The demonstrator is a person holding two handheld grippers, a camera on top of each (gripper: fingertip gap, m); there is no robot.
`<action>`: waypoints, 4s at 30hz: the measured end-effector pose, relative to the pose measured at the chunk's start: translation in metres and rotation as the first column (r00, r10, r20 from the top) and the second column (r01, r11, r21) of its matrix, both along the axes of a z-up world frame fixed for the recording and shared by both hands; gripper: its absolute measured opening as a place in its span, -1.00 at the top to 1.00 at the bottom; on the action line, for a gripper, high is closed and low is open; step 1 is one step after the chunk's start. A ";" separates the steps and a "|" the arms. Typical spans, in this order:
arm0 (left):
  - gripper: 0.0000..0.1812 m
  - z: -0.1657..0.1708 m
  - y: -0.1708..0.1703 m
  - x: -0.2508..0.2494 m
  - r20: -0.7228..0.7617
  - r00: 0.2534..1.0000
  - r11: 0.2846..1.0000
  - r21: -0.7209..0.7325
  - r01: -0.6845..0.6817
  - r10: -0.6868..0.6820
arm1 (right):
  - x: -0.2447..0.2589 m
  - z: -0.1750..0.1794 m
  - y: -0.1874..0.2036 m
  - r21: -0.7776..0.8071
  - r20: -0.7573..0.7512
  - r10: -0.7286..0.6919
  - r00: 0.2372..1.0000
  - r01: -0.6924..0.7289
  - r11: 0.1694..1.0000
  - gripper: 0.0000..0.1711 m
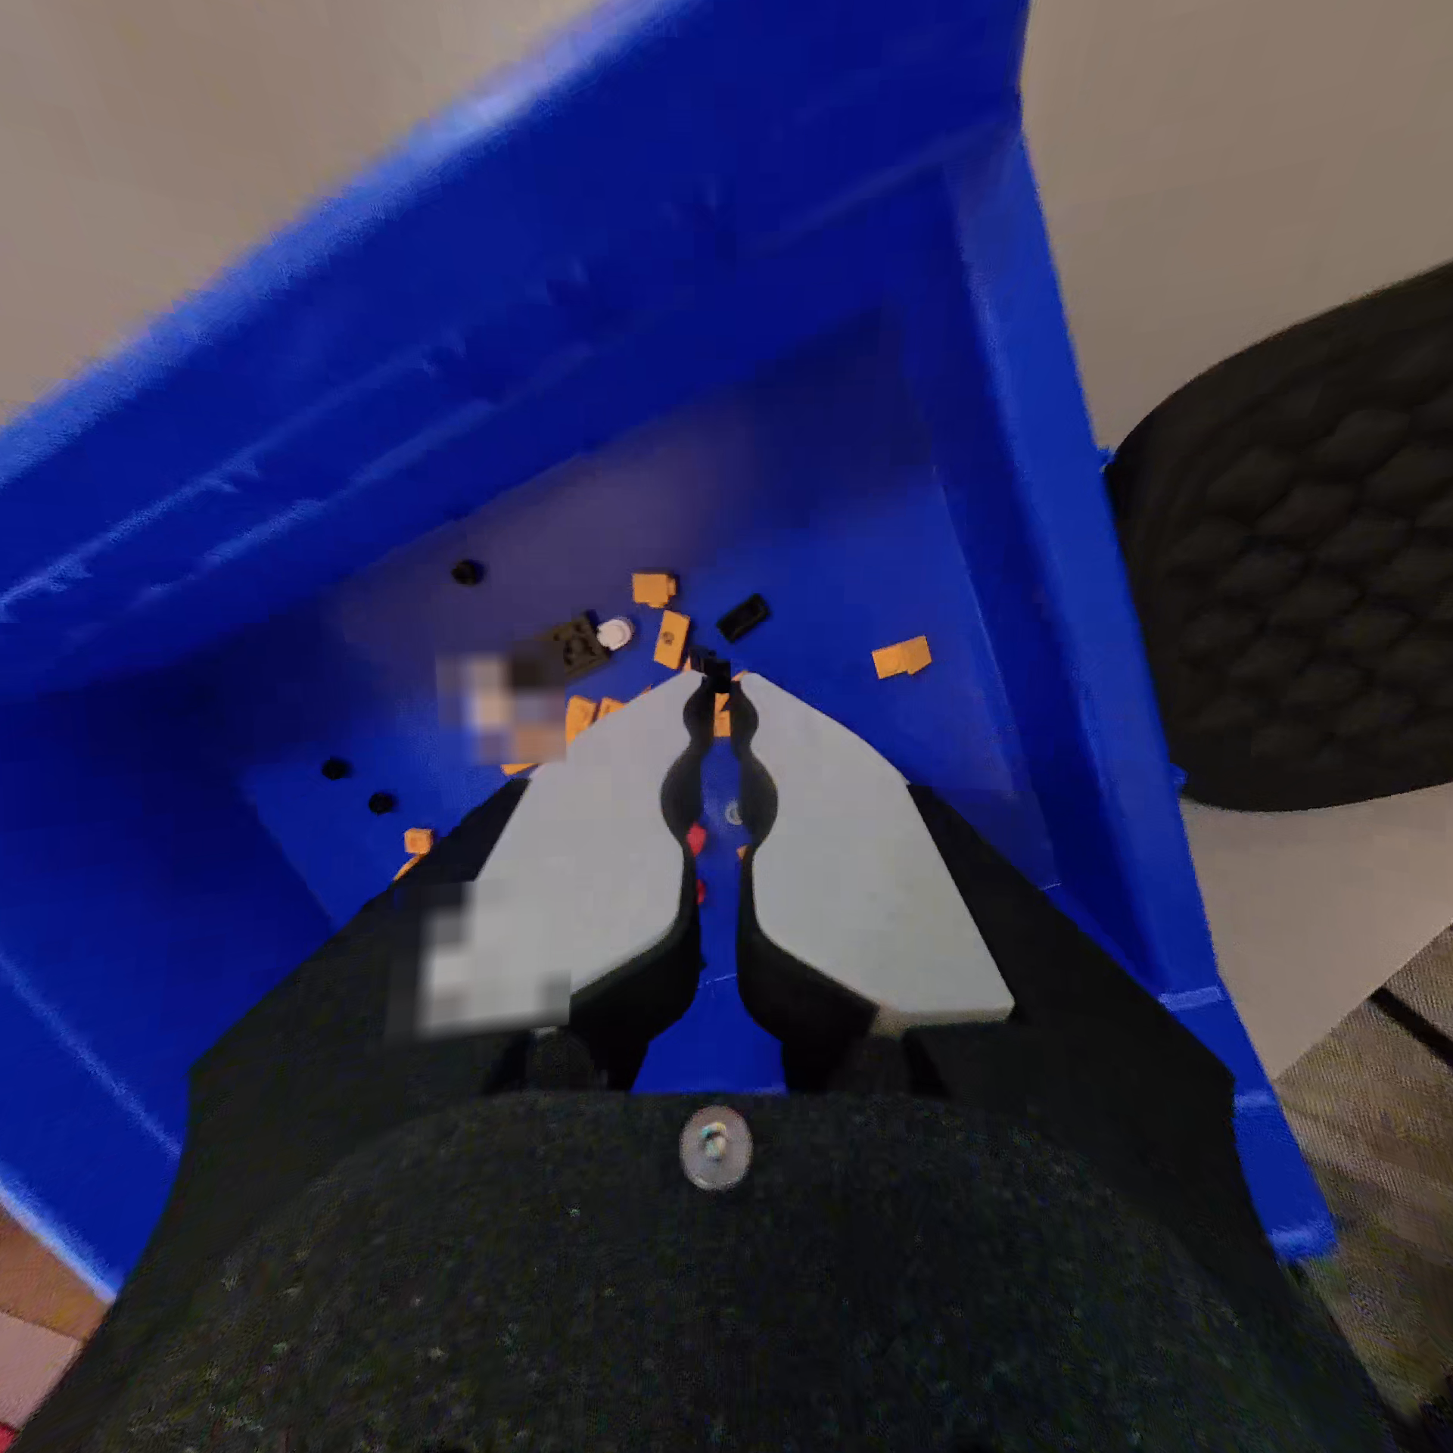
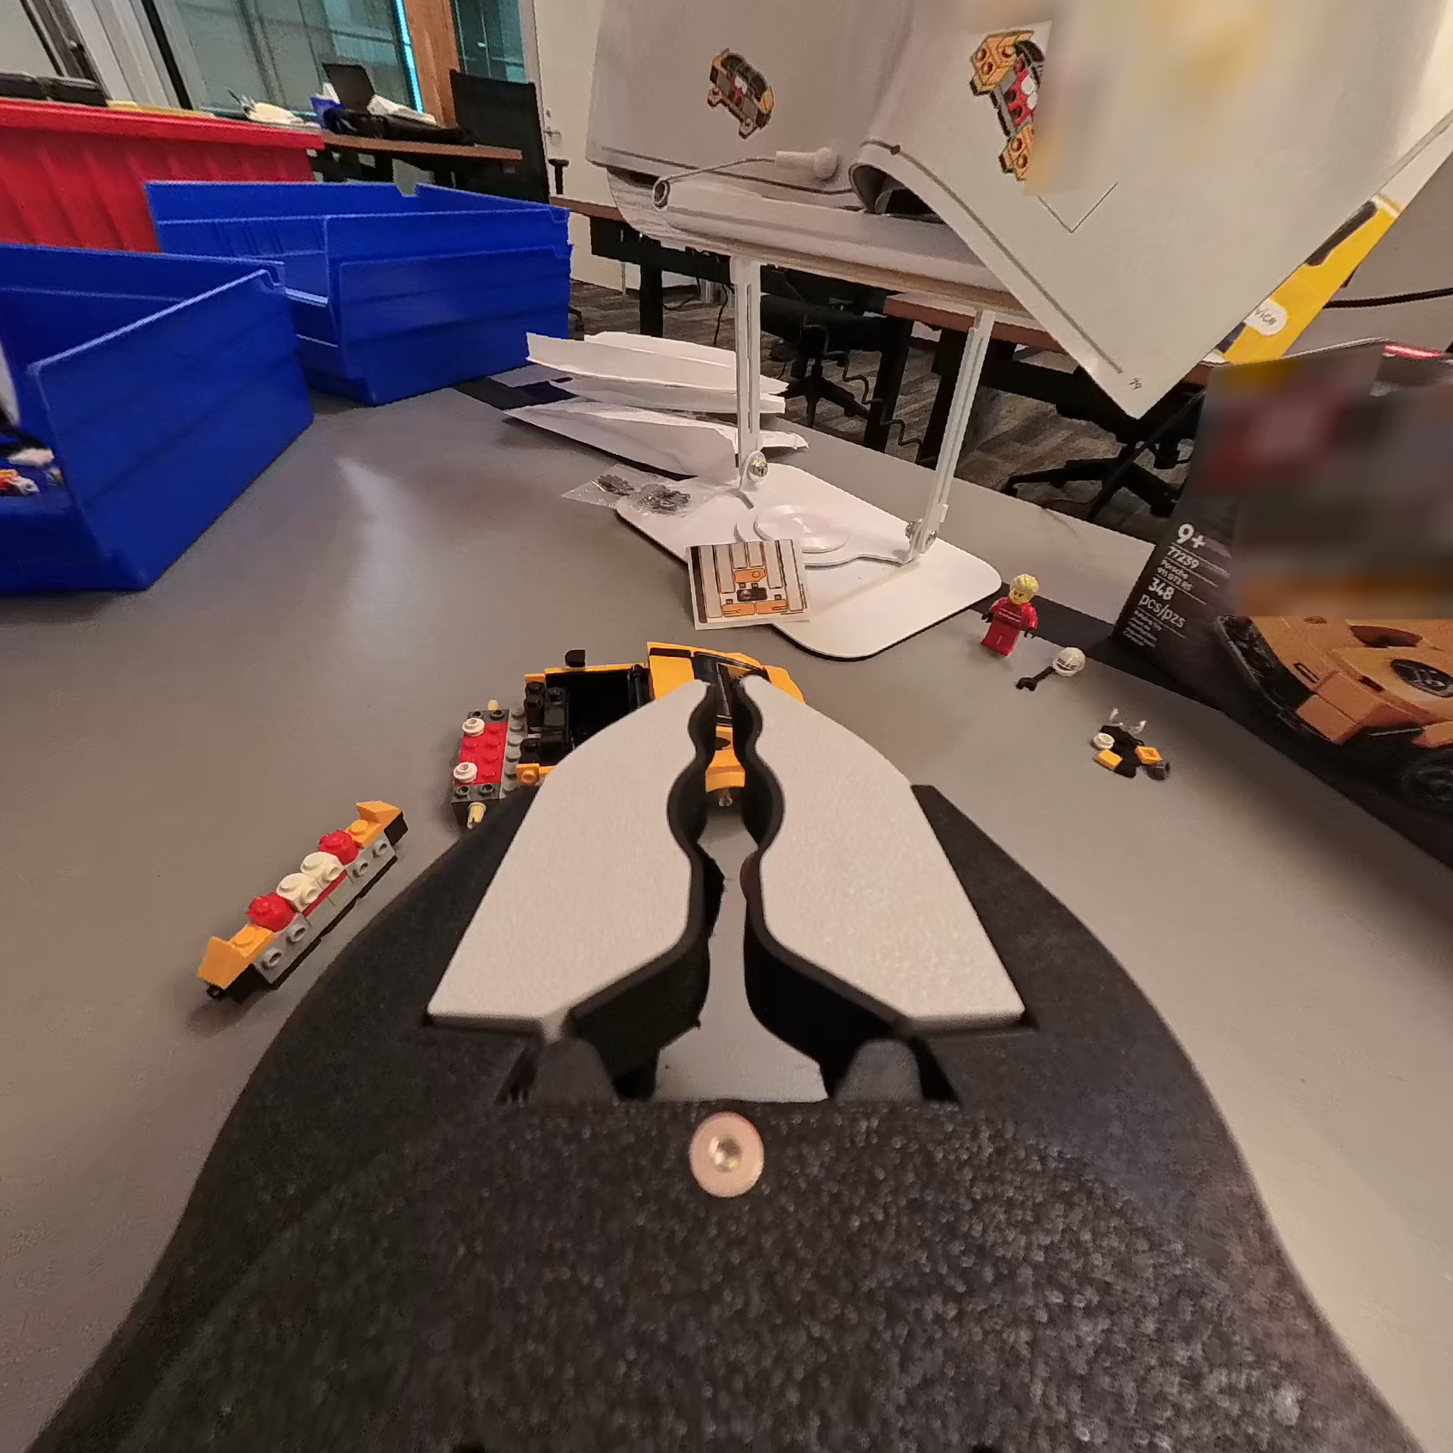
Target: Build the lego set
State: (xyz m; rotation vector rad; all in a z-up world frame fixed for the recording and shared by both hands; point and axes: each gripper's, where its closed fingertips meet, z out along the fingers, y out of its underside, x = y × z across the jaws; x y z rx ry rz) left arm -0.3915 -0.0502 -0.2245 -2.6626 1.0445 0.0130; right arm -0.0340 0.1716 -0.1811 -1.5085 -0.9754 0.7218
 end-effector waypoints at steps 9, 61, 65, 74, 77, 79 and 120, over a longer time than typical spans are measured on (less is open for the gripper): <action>0.97 0.024 -0.003 0.038 0.034 0.999 0.989 0.143 0.024 -0.029 | 0.002 0.008 -0.004 0.020 -0.026 0.008 1.000 -0.008 1.000 0.97; 0.82 -0.047 -0.003 -0.099 -0.139 0.887 0.869 -0.183 -0.459 0.439 | 0.014 0.011 0.010 -0.033 -0.086 -0.061 0.994 0.058 0.998 0.97; 0.93 -0.044 -0.001 -0.092 -0.108 0.895 0.873 -0.198 -0.445 0.432 | 0.014 0.013 0.009 -0.035 -0.093 -0.053 0.994 0.050 0.998 0.97; 1.00 0.080 0.036 0.063 0.534 0.834 0.946 0.175 -0.272 0.141 | 0.006 0.027 -0.009 0.016 -0.116 0.013 0.993 -0.011 1.000 0.97; 1.00 0.119 0.036 0.140 0.735 0.676 0.943 0.263 -0.204 -0.059 | -0.010 0.040 -0.037 0.028 -0.136 0.129 0.982 -0.127 0.992 0.98; 1.00 0.137 0.035 0.186 0.824 0.540 0.935 0.310 -0.175 -0.172 | -0.022 0.055 -0.065 0.012 -0.161 0.233 0.959 -0.234 0.972 0.96; 1.00 0.059 0.067 0.320 0.851 0.420 0.935 0.354 -0.018 -0.315 | -0.035 0.024 -0.154 -0.306 -0.054 0.575 0.816 -0.562 0.769 0.98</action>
